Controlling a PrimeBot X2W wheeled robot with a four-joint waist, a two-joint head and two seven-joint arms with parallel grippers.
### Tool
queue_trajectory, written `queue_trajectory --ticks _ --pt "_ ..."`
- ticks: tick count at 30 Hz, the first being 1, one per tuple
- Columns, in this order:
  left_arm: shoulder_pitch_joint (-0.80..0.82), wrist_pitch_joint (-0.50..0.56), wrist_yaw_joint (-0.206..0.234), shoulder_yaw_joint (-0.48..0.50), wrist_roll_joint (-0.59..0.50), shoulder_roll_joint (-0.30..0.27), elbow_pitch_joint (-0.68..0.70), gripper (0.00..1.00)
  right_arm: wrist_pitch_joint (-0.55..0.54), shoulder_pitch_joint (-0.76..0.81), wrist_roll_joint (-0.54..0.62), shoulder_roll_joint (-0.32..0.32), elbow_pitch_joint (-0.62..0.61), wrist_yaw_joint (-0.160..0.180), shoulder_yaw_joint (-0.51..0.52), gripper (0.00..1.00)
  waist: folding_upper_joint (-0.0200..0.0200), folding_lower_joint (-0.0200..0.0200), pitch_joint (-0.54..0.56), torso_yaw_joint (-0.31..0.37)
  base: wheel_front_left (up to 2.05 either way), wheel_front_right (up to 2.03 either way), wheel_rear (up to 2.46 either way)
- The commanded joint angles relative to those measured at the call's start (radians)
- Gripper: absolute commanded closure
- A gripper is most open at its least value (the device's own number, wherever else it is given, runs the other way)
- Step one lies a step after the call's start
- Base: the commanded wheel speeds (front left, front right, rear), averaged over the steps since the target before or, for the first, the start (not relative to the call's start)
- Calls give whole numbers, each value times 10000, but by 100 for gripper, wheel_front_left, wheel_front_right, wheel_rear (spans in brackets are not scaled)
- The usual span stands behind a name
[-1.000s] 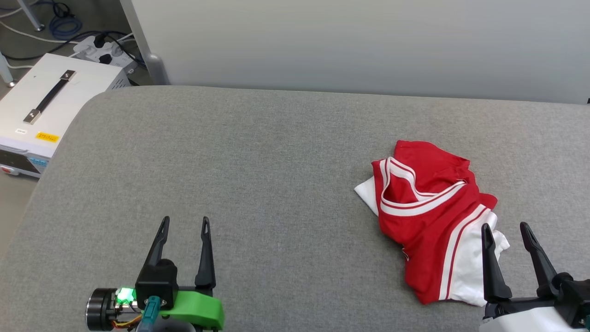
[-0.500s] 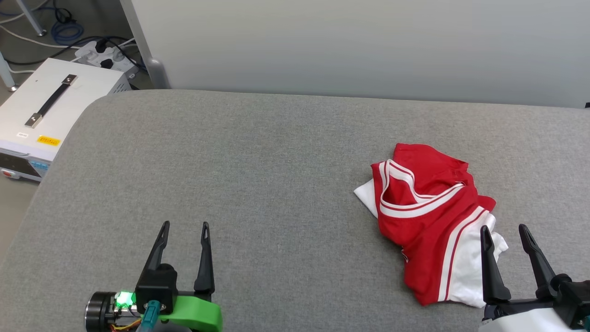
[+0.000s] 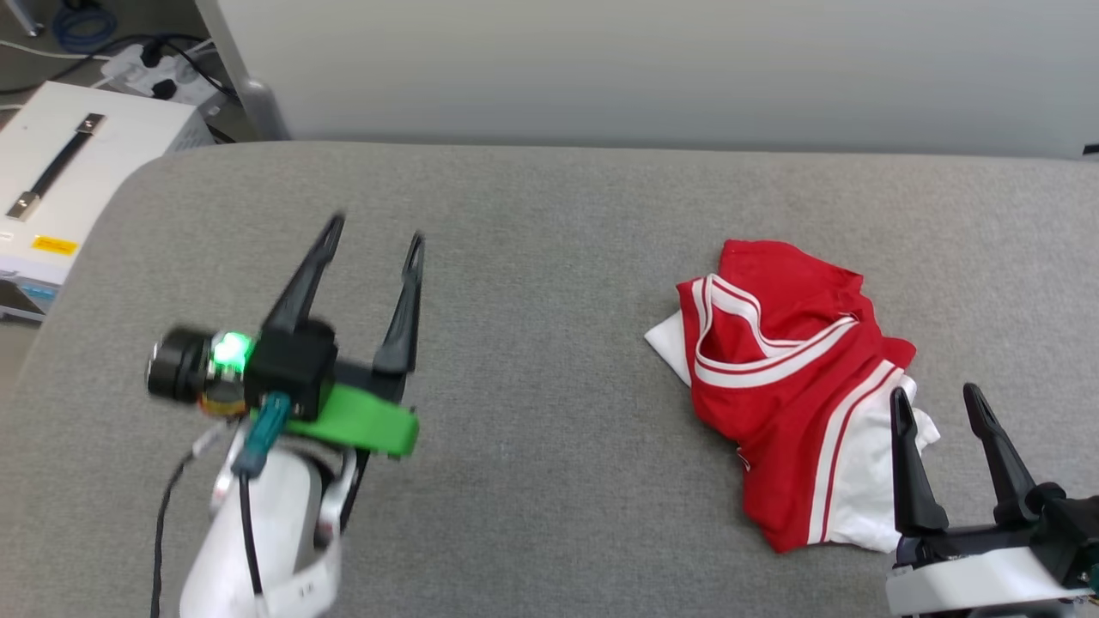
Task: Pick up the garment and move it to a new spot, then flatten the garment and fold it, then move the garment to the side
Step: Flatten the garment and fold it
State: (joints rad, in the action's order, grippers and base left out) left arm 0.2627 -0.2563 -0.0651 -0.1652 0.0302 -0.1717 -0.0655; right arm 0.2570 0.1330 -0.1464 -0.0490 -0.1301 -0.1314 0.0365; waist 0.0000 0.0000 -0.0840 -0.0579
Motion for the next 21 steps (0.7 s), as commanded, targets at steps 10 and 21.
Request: queue_trajectory --ticks 10,21 --pt "4087 -55 -647 -2083 1031 -926 -1907 0 48 -888 4 -12 -322 7 -172 0 0 0 -1398 1154 0 0 0" --pt "7918 3513 -654 -6929 5137 -1765 -3825 0 48 -1493 -168 -12 -352 7 -417 0 0 0 -2346 1839 0 0 0"
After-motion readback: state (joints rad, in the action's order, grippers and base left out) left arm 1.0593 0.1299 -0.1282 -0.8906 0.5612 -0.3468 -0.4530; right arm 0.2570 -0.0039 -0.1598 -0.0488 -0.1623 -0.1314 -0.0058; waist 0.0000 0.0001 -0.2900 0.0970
